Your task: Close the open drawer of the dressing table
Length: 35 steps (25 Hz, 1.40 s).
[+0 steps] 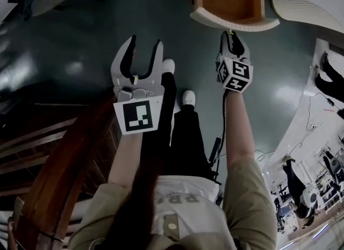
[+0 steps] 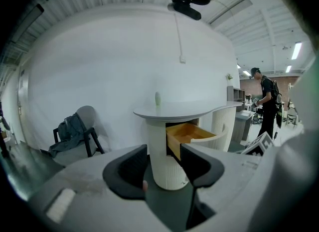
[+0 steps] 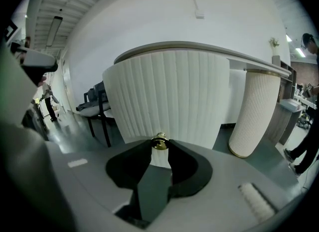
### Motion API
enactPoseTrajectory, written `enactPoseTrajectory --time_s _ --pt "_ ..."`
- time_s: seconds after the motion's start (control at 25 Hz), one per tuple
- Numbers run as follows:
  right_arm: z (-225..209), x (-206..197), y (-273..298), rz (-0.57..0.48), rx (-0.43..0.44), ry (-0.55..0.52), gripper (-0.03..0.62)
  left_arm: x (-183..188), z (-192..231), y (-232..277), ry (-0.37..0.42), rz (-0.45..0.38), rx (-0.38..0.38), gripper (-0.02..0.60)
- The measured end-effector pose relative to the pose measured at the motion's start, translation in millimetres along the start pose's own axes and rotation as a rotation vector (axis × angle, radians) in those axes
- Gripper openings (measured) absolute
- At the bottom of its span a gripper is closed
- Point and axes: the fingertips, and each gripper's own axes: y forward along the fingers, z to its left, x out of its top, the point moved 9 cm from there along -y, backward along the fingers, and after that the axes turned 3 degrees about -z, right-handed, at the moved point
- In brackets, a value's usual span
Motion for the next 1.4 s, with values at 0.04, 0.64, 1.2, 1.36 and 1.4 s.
enactPoseTrajectory --time_s 0.04,0.64,1.2,1.36,1.4 --pt "-0.1 0.7 1.1 0.0 0.0 0.002 0.107 -1.8 -0.4 0.0 -0.001 0.005 0.001 0.219" --pt "-4.1 12.8 20.1 -0.01 0.018 0.046 0.107 -12.6 -10.1 7.3 -0.009 0.023 0.006 0.219" --pt "-6.8 23.4 39.2 -0.029 0.028 0.044 0.107 -12.7 -21.3 14.2 -0.001 0.006 -0.019 0.219" --pt "-7.2 27.0 43.2 -0.036 0.03 0.045 0.107 -12.1 -25.2 17.4 -0.012 0.005 -0.024 0.218" --pt "-7.5 28.1 44.5 -0.037 0.032 0.045 0.107 -12.0 -26.1 18.3 -0.013 0.005 -0.025 0.218"
